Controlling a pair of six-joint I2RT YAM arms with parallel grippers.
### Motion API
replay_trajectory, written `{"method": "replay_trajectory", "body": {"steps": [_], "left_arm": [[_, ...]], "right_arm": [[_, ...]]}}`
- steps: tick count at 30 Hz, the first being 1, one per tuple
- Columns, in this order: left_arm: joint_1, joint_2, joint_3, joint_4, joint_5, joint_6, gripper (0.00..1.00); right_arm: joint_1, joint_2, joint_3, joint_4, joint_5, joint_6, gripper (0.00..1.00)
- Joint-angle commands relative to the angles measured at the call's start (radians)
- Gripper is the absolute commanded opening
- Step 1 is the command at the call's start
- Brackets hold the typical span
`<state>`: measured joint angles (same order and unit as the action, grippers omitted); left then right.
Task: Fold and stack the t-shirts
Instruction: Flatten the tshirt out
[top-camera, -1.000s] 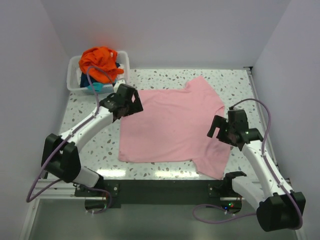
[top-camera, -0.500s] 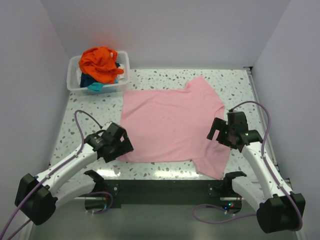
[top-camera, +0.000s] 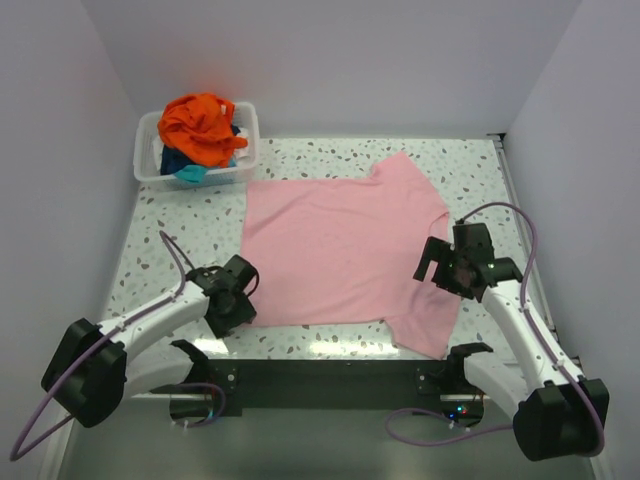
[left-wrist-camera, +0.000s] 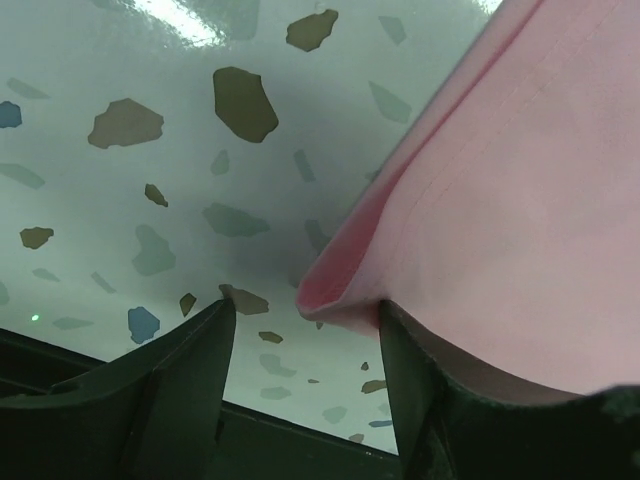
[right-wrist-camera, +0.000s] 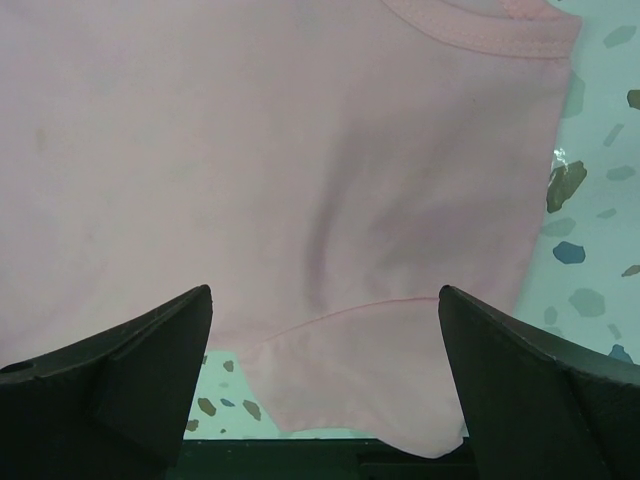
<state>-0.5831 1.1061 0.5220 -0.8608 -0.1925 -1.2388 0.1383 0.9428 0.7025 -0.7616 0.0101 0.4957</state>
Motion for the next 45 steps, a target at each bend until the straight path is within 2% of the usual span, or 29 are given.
{"method": "replay_trajectory", "body": {"steps": [1,10,17,19,21,22,23,26,34,37,40,45], "left_arm": [[-0.001,0.015,-0.002,0.049,0.001,-0.036,0.62],[-0.001,-0.006,0.004,0.055,-0.033,-0.036,0.45],[-0.001,0.049,0.013,0.124,-0.028,-0.014,0.41],[0.0,0.058,0.013,0.135,-0.025,-0.011,0.32],[0.0,0.055,0.015,0.137,-0.024,-0.008,0.11],[0.0,0.054,0.015,0.134,-0.025,-0.008,0.03],[0.0,0.049,0.015,0.129,-0.028,-0.01,0.0],[0.003,0.032,0.015,0.115,-0.068,-0.022,0.0],[0.189,0.015,-0.013,0.103,-0.078,0.067,0.0],[0.195,-0.011,-0.016,0.112,-0.065,0.076,0.0],[0.195,-0.023,-0.017,0.108,-0.058,0.076,0.0],[0.195,-0.041,-0.02,0.088,-0.05,0.068,0.0]], "right_arm": [[0.0,0.008,0.002,0.022,0.011,-0.014,0.99],[0.0,-0.009,-0.009,-0.018,0.018,0.009,0.99],[0.0,-0.079,-0.024,-0.105,-0.009,0.09,0.99],[0.0,-0.087,-0.023,-0.137,-0.009,0.102,0.99],[0.0,-0.091,-0.029,-0.194,-0.009,0.122,0.99],[0.0,-0.104,-0.032,-0.212,-0.03,0.129,0.99],[0.001,-0.113,-0.044,-0.243,-0.042,0.133,0.99],[0.004,-0.142,-0.077,-0.292,-0.067,0.135,0.99],[0.061,-0.157,-0.144,-0.334,-0.101,0.178,0.98],[0.145,-0.144,-0.143,-0.326,-0.098,0.205,0.98],[0.318,-0.11,-0.12,-0.323,-0.056,0.253,0.97],[0.504,-0.062,-0.086,-0.36,-0.01,0.319,0.94]]}}
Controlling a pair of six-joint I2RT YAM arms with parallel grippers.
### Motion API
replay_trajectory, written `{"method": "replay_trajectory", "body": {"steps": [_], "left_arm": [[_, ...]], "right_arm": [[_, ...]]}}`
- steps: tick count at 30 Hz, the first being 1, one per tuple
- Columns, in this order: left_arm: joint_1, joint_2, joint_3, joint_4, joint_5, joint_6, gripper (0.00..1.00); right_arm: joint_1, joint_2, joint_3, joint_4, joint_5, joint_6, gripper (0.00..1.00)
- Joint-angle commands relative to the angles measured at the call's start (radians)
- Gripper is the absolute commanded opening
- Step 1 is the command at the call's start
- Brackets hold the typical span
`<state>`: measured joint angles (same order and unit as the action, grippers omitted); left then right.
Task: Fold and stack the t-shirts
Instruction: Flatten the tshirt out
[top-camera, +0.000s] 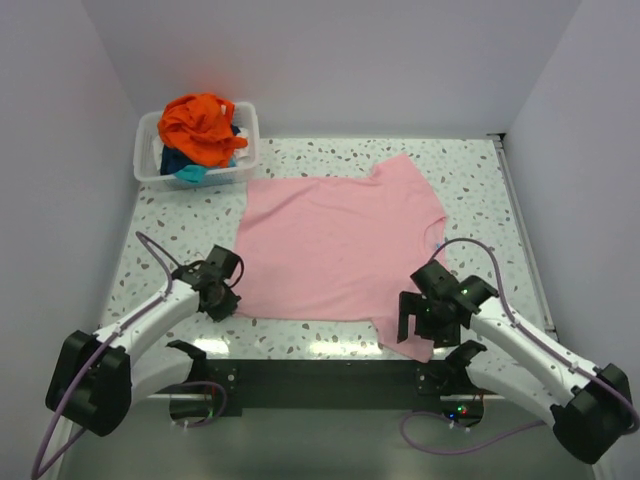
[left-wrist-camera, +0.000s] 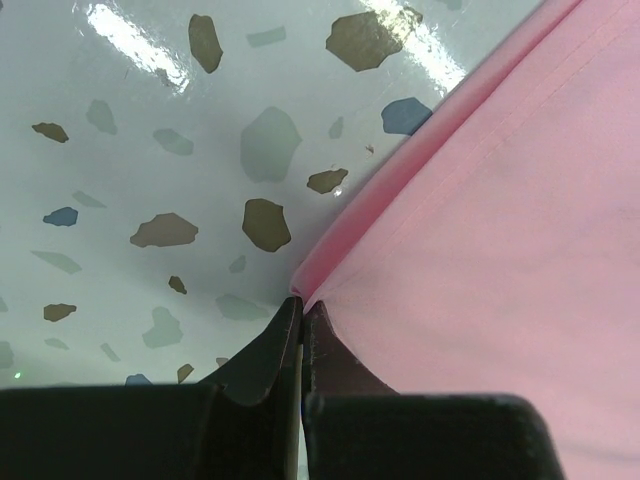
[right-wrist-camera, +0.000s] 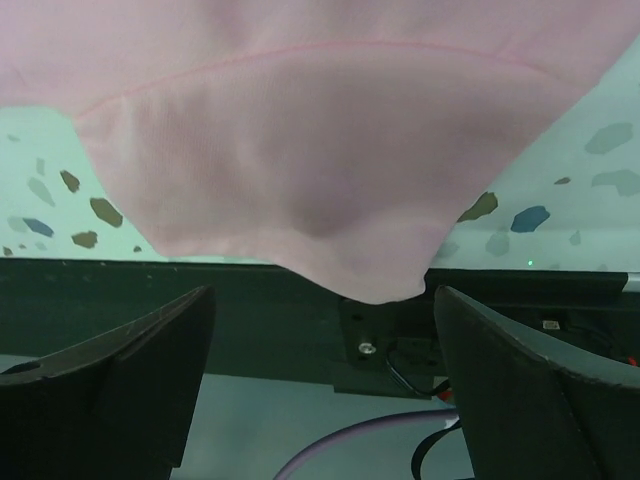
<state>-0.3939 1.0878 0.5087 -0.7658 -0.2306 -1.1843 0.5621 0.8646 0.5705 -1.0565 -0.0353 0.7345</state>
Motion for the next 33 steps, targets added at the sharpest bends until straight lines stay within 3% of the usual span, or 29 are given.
{"method": "replay_trajectory", "body": {"steps": [1,6,7,26,28,29,33], "left_arm": [[0.006,-0.029,-0.009,-0.007,-0.012,0.012,0.0],[0.006,-0.054,-0.013,-0.024,-0.007,0.006,0.0],[0.006,-0.057,-0.013,-0.024,-0.007,0.005,0.0],[0.004,-0.071,-0.038,-0.029,0.028,-0.005,0.0],[0.004,-0.074,-0.041,-0.032,0.03,-0.011,0.0],[0.004,-0.077,-0.041,-0.038,0.031,-0.012,0.0],[0.004,-0.103,-0.044,-0.053,0.045,-0.028,0.0]], "right_arm": [[0.109,0.028,0.052,-0.071,0.066,0.088,0.92],[0.249,0.111,0.042,-0.03,0.075,0.1,0.88],[0.268,0.137,0.032,-0.013,0.071,0.1,0.83],[0.274,0.289,-0.064,0.202,0.116,0.091,0.47],[0.275,0.28,-0.058,0.187,0.13,0.094,0.36],[0.274,0.274,-0.054,0.17,0.141,0.095,0.23],[0.274,0.223,-0.021,0.093,0.17,0.112,0.01]]}}
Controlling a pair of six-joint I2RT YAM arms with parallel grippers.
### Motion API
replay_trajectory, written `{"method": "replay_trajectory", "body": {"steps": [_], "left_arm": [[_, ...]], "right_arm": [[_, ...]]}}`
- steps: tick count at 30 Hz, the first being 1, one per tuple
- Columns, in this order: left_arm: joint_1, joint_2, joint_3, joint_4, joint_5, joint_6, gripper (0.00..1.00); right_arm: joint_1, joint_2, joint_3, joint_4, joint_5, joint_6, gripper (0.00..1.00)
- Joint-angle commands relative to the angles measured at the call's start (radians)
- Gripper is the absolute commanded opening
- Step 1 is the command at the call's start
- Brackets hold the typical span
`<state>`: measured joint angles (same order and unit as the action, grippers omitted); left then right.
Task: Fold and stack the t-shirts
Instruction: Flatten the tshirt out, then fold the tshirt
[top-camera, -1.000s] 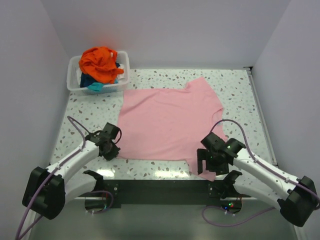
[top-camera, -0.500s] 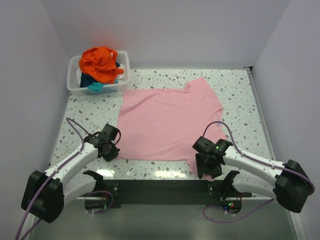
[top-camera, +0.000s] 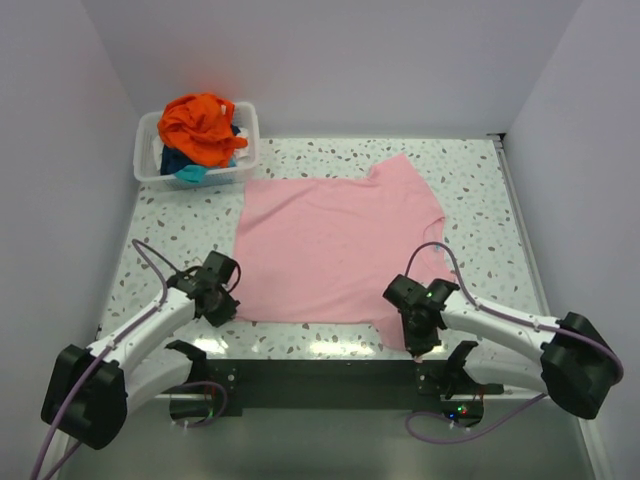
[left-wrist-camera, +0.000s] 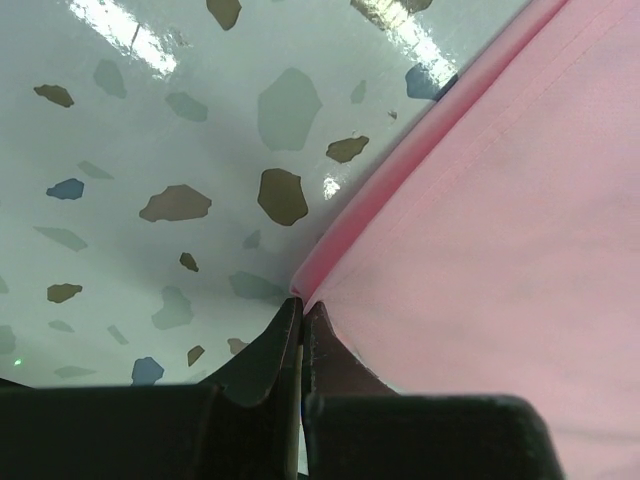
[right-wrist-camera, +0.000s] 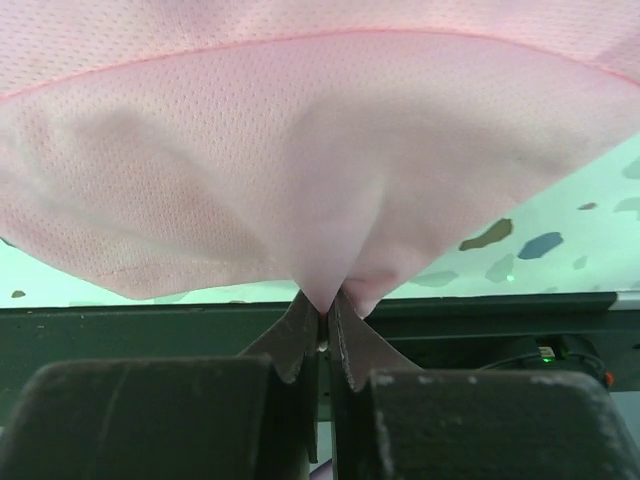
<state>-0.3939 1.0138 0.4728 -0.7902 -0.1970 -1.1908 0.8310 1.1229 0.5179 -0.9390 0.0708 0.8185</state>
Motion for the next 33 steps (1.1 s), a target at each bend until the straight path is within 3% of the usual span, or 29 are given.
{"method": "replay_trajectory", "body": {"steps": [1,9,17,24,33], "left_arm": [[0.003,-0.046,-0.01,-0.03,0.017,-0.021,0.0],[0.001,-0.135,-0.031,-0.047,0.079,-0.052,0.0],[0.001,-0.227,-0.014,-0.113,0.102,-0.089,0.0],[0.001,-0.232,0.012,-0.121,0.067,-0.092,0.0],[0.003,-0.089,0.165,-0.06,-0.013,-0.038,0.0]], "right_arm": [[0.006,-0.052,0.046,-0.049,0.067,0.03,0.0],[0.005,-0.23,0.099,-0.231,-0.017,0.083,0.0],[0.01,-0.285,0.203,-0.405,0.049,0.125,0.0],[0.008,-0.272,0.261,-0.374,0.115,0.096,0.0],[-0.018,-0.132,0.356,-0.239,0.185,-0.01,0.0]]}}
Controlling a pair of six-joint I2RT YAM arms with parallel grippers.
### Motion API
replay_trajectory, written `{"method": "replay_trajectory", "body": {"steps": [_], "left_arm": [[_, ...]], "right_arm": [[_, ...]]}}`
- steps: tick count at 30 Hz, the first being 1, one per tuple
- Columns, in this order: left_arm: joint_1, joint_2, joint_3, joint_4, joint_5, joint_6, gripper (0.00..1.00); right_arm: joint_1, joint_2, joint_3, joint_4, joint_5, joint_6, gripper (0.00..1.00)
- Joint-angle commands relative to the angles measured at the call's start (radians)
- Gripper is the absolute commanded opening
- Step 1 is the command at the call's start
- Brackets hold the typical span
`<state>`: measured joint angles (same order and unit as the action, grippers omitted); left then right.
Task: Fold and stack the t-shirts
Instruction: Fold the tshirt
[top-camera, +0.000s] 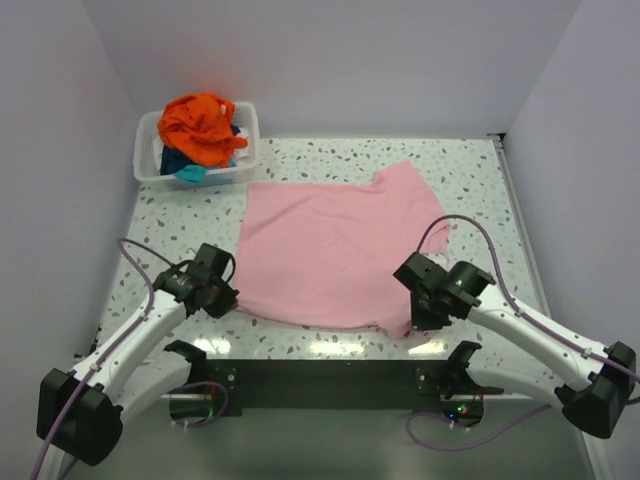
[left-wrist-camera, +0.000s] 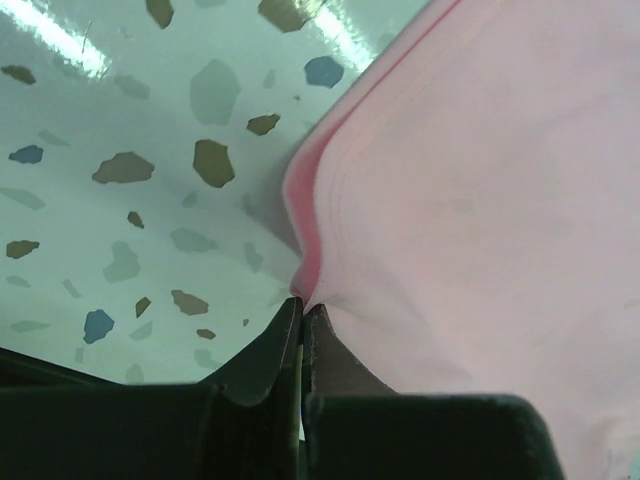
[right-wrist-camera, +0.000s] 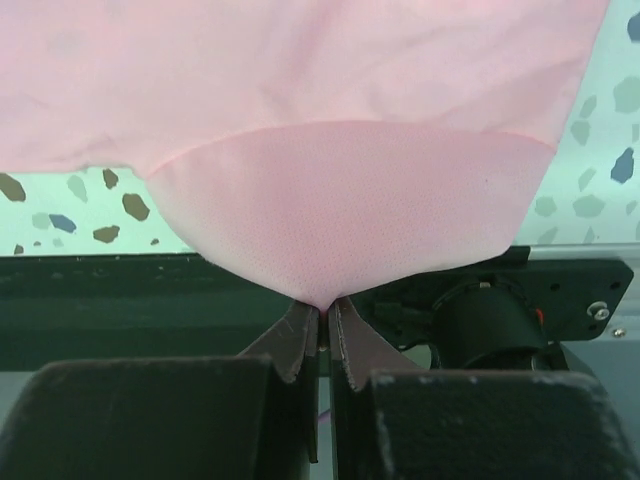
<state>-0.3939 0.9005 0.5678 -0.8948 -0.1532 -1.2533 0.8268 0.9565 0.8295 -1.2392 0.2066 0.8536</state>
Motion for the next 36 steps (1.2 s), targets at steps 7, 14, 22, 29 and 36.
{"method": "replay_trajectory", "body": {"steps": [7,14,22,29,36], "left_arm": [[0.006,0.156,0.156,0.12,-0.078,0.052,0.0],[0.012,0.245,0.237,0.18,-0.14,0.069,0.0],[0.044,0.35,0.325,0.243,-0.19,0.086,0.0],[0.105,0.416,0.345,0.286,-0.172,0.114,0.0],[0.139,0.501,0.362,0.324,-0.149,0.147,0.0]], "right_arm": [[-0.181,0.082,0.085,0.173,0.037,-0.2,0.0],[-0.27,0.152,0.164,0.288,0.04,-0.287,0.0],[-0.374,0.246,0.224,0.385,-0.001,-0.347,0.0],[-0.433,0.315,0.25,0.414,-0.016,-0.389,0.0],[-0.477,0.384,0.256,0.472,-0.055,-0.399,0.0]]}}
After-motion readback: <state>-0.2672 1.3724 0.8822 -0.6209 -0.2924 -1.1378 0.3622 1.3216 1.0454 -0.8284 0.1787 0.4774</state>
